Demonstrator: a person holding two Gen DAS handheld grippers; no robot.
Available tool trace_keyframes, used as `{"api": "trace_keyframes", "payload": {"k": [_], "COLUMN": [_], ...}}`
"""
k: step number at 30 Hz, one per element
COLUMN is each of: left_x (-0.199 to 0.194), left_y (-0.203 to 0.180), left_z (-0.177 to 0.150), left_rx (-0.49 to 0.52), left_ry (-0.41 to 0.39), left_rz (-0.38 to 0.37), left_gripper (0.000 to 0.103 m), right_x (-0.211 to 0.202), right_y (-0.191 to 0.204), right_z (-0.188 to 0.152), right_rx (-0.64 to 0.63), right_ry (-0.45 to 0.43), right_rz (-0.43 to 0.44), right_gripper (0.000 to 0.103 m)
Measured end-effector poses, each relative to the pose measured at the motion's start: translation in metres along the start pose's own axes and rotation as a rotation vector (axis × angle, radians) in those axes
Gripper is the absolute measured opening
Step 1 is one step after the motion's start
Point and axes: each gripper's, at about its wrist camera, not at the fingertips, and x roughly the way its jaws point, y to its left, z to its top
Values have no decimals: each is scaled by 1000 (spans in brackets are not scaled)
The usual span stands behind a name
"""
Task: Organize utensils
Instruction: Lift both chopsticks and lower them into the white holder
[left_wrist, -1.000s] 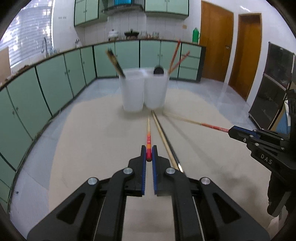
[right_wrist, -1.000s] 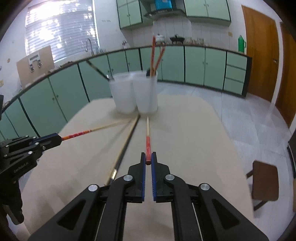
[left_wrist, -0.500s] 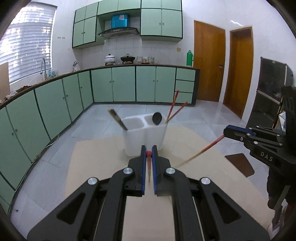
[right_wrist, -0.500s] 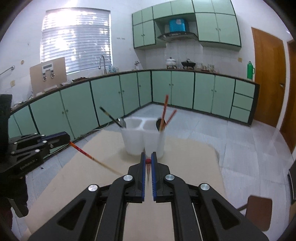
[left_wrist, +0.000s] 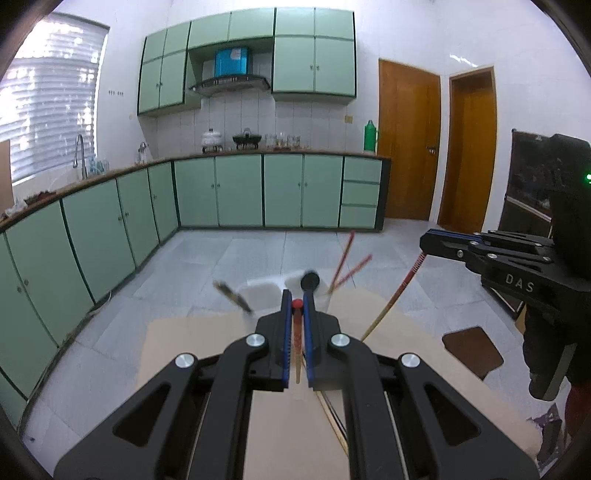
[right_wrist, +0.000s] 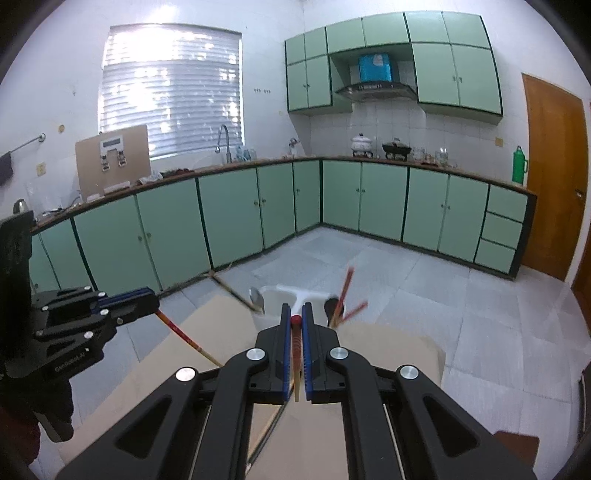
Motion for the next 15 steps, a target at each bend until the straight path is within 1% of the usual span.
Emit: {"api": "trace_keyframes", "payload": {"k": [6,9,12,15], "left_x": [-6,1,18,44], "left_y": [5,6,8,11], "left_z": [45,68,82,85], "left_rx": [12,21,14,7], "left_ry": [-120,-183,-198,-178], "left_rz": [18,41,46,60], "left_gripper": [5,5,5,5], "right_x": [0,9,31,56], "right_y": [-9,-11,-18,-27], "right_z": [51,68,75,71], "right_rx": [0,-7,4,16], "right_ry": [-106,-128,-111,-79], "right_rz": [-12,-28,-51,-67], "right_gripper": [6,6,6,5]}}
